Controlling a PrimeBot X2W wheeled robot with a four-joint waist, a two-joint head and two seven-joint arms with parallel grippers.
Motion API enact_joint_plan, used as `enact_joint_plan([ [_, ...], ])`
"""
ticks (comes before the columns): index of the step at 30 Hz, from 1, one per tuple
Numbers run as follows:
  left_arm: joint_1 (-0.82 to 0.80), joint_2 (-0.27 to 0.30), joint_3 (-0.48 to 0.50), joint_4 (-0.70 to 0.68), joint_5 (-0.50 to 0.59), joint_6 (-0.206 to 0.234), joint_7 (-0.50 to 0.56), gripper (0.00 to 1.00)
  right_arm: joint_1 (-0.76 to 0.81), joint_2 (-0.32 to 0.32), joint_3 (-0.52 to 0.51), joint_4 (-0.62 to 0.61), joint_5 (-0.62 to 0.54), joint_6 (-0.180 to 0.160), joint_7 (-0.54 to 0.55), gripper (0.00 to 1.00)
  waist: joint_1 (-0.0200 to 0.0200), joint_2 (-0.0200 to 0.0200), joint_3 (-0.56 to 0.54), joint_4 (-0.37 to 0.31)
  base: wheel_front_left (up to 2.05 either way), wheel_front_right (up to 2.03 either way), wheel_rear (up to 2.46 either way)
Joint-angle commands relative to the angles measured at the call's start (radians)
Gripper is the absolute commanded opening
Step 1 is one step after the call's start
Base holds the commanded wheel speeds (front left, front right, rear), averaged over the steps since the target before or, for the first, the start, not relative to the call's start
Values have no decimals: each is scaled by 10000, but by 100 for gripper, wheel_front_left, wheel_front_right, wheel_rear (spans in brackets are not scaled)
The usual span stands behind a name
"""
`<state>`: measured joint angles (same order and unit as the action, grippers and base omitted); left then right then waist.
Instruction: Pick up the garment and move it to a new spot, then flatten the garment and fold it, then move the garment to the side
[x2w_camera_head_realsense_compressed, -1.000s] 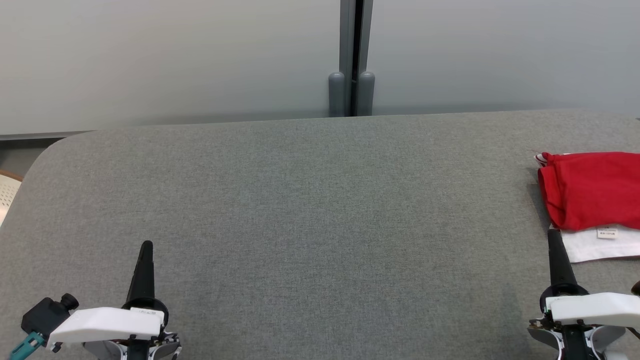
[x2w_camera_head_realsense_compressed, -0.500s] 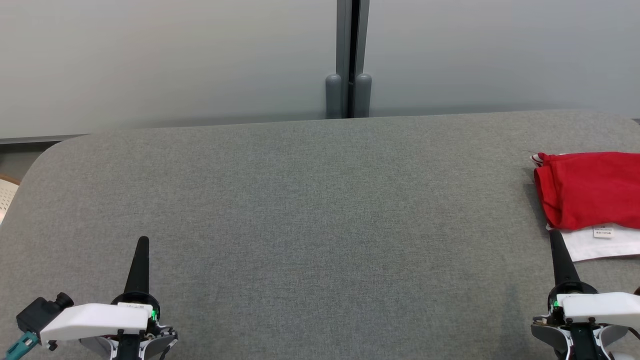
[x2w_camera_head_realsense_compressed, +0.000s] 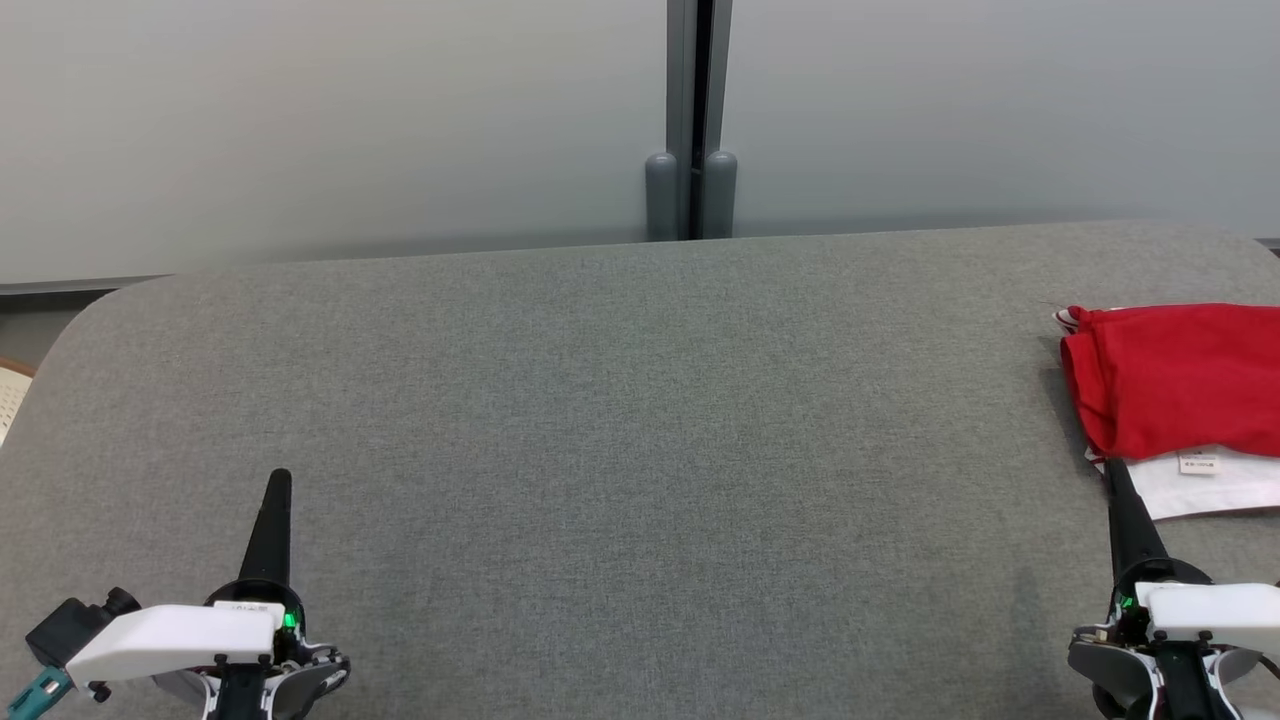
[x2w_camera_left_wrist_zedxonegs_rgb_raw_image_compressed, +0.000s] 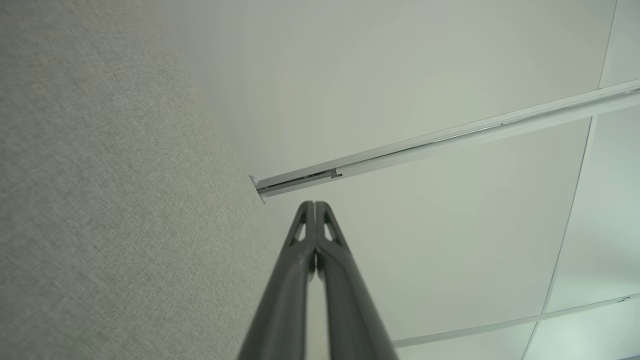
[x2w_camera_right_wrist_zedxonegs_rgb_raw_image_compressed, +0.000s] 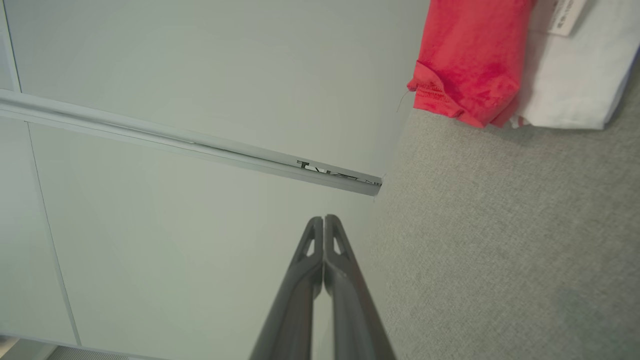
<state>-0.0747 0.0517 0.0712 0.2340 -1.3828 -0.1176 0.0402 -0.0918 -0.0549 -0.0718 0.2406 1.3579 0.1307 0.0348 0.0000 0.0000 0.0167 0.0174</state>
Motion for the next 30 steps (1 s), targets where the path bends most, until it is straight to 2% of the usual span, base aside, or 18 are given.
enact_joint_plan([
  [1,-252,65,72,-34,-202,-56,44,0,-159,-73,-37,-38,222,3,72,0,0,0,-4,-5,0,0,0],
  [30,-383,64,357,104,-2117,-146,640,0,-182,-55,-312,29,2356,1,668,0,0,0,-116,-149,0,0,0],
])
